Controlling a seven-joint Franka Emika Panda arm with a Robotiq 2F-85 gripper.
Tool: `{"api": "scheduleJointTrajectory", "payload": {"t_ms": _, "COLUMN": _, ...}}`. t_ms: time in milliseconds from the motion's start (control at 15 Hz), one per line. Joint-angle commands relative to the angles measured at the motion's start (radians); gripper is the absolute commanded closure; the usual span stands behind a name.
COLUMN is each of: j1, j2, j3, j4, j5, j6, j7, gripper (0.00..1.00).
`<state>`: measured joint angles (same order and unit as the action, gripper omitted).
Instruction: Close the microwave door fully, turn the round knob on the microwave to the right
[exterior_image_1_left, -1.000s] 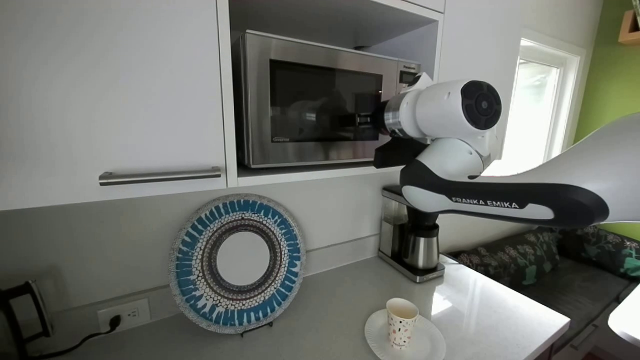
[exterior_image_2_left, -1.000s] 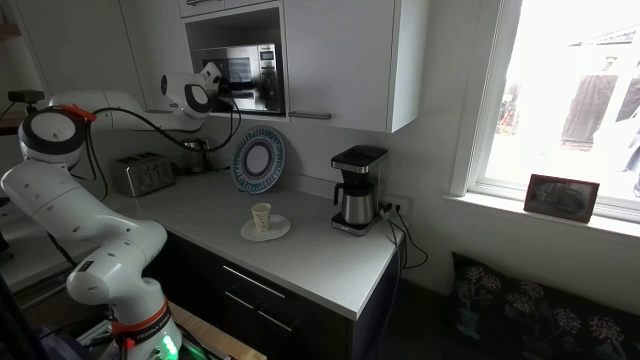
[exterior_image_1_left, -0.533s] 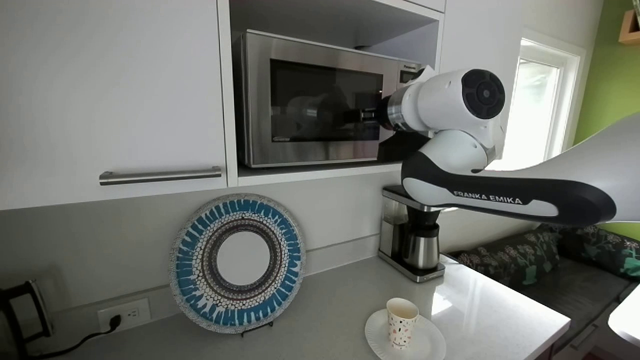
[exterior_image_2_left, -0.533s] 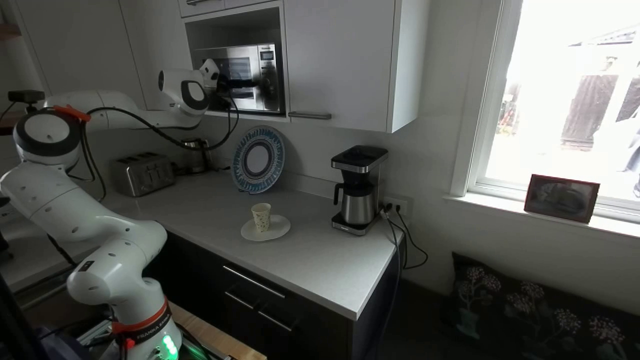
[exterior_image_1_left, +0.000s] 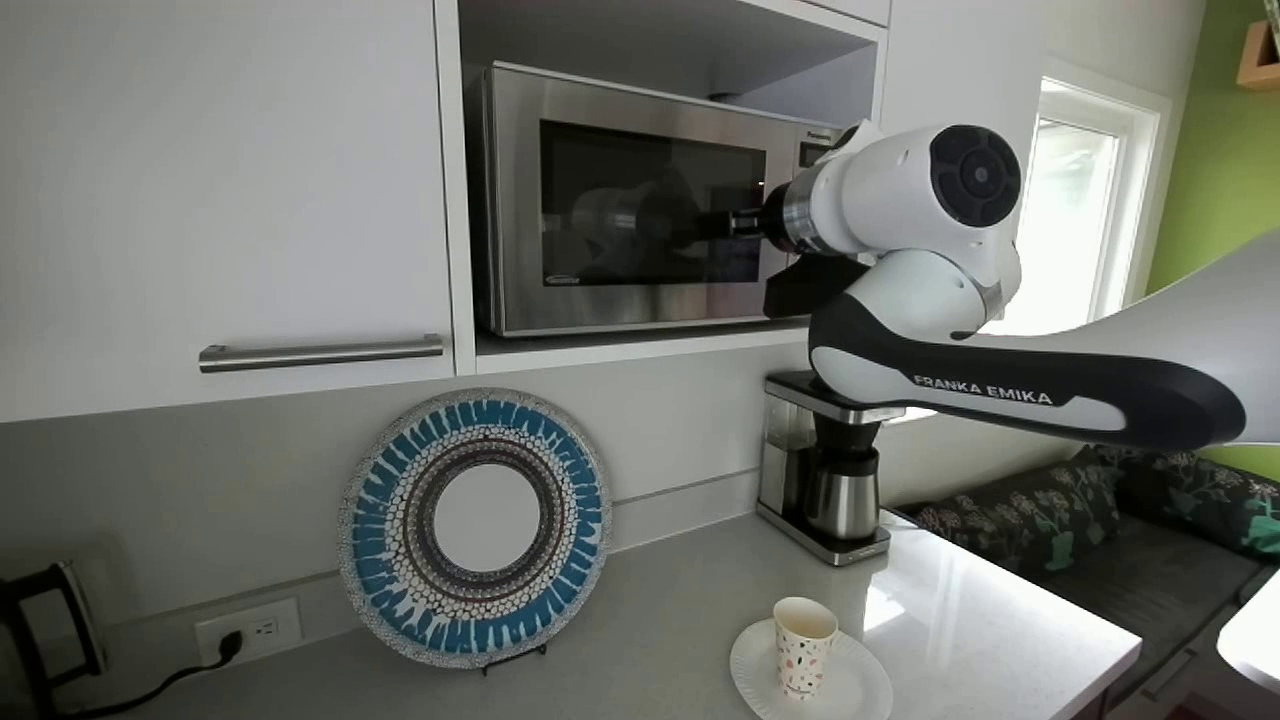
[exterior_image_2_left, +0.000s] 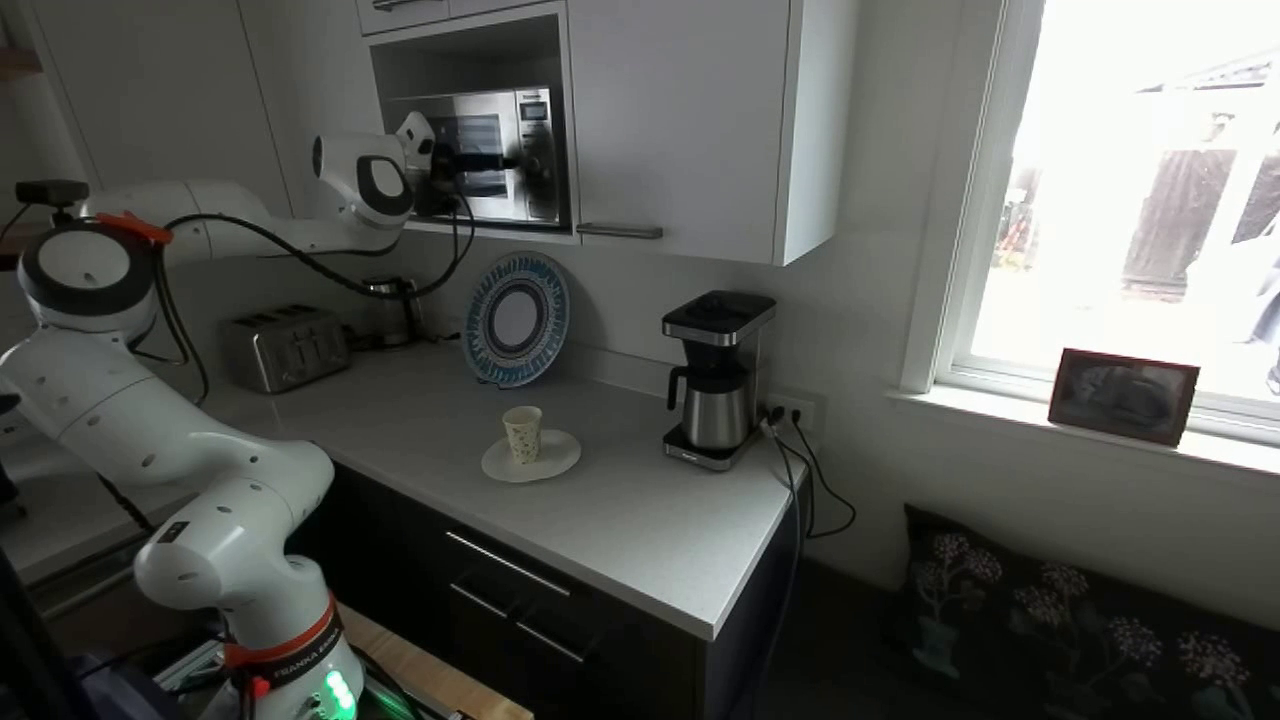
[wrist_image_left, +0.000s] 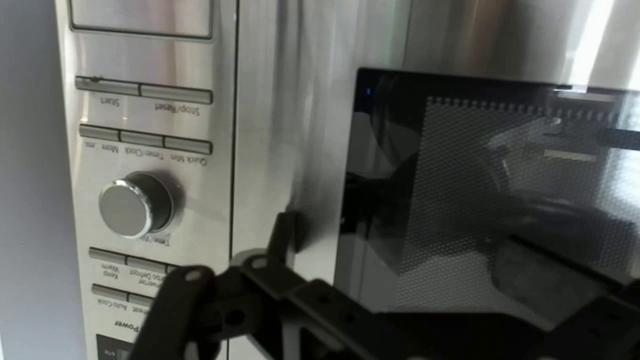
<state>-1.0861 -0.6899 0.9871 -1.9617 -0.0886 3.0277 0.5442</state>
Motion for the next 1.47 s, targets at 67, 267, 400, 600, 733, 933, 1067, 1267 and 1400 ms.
{"api": "scheduleJointTrajectory", "payload": {"t_ms": 67, "j1": 0.079, "j2": 0.015, "j3": -0.089, "j4": 0.046, "j5": 0.005, "j6": -0.215, "j7": -0.109, "gripper": 0.0}}
{"api": "scheduleJointTrajectory", "payload": {"t_ms": 267, "j1": 0.154, "j2": 0.069, "j3": -0.151, "j4": 0.097, "j5": -0.039, "j6": -0.425, "j7": -0.176, "gripper": 0.0}}
{"api": "scheduleJointTrajectory", "payload": {"t_ms": 400, "j1": 0.206, "j2": 0.116, "j3": -0.182, "j4": 0.134, "j5": -0.067, "j6": -0.564, "j7": -0.203, "gripper": 0.0}}
{"api": "scheduleJointTrajectory", "payload": {"t_ms": 600, "j1": 0.328, "j2": 0.23, "j3": -0.245, "j4": 0.168, "j5": -0.085, "j6": -0.591, "j7": -0.238, "gripper": 0.0}}
{"api": "scheduleJointTrajectory", "payload": {"t_ms": 733, "j1": 0.341, "j2": 0.195, "j3": -0.261, "j4": 0.14, "j5": -0.147, "j6": -0.57, "j7": -0.145, "gripper": 0.0}}
{"api": "scheduleJointTrajectory", "payload": {"t_ms": 933, "j1": 0.392, "j2": 0.254, "j3": -0.289, "j4": 0.15, "j5": -0.151, "j6": -0.526, "j7": -0.124, "gripper": 0.0}}
{"api": "scheduleJointTrajectory", "payload": {"t_ms": 1067, "j1": 0.398, "j2": 0.26, "j3": -0.29, "j4": 0.154, "j5": -0.152, "j6": -0.526, "j7": -0.121, "gripper": 0.0}}
{"api": "scheduleJointTrajectory", "payload": {"t_ms": 1267, "j1": 0.42, "j2": 0.263, "j3": -0.323, "j4": 0.178, "j5": -0.205, "j6": -0.552, "j7": -0.117, "gripper": 0.0}}
{"api": "scheduleJointTrajectory", "payload": {"t_ms": 1400, "j1": 0.489, "j2": 0.287, "j3": -0.383, "j4": 0.206, "j5": -0.238, "j6": -0.579, "j7": -0.145, "gripper": 0.0}}
